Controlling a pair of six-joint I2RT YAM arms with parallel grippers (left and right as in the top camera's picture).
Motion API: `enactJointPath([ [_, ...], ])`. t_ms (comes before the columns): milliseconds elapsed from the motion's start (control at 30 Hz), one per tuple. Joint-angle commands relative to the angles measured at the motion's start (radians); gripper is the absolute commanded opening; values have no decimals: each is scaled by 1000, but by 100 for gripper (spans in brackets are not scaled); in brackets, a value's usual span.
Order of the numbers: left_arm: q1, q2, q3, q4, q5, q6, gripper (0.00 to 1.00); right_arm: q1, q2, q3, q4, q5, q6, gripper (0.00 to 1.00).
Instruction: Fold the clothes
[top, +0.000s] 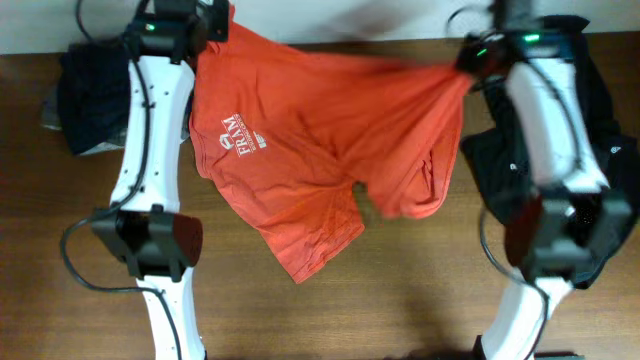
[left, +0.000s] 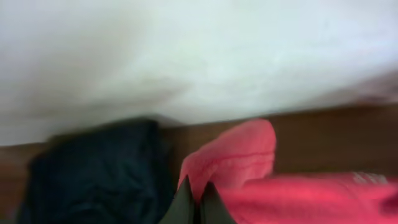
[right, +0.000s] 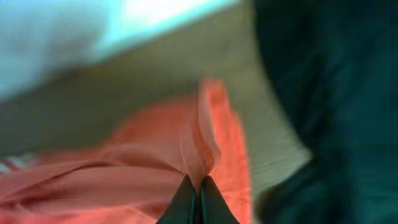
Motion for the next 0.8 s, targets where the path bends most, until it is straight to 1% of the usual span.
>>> enactJointPath([
  [0, 6, -107, 70, -21, -95, -14, 1, -29, -160, 31, -21, 13, -50, 4],
  [167, 25, -199, 72, -21, -161, -13, 1, -58, -303, 31, -26, 13, -75, 4],
  [533, 115, -382, 72, -19, -161, -13, 1, -142, -546, 31, -53, 13, -83, 4],
  [767, 126, -537, 72, -25, -161, -5, 1, -168, -731, 32, -111, 16, -101, 4],
])
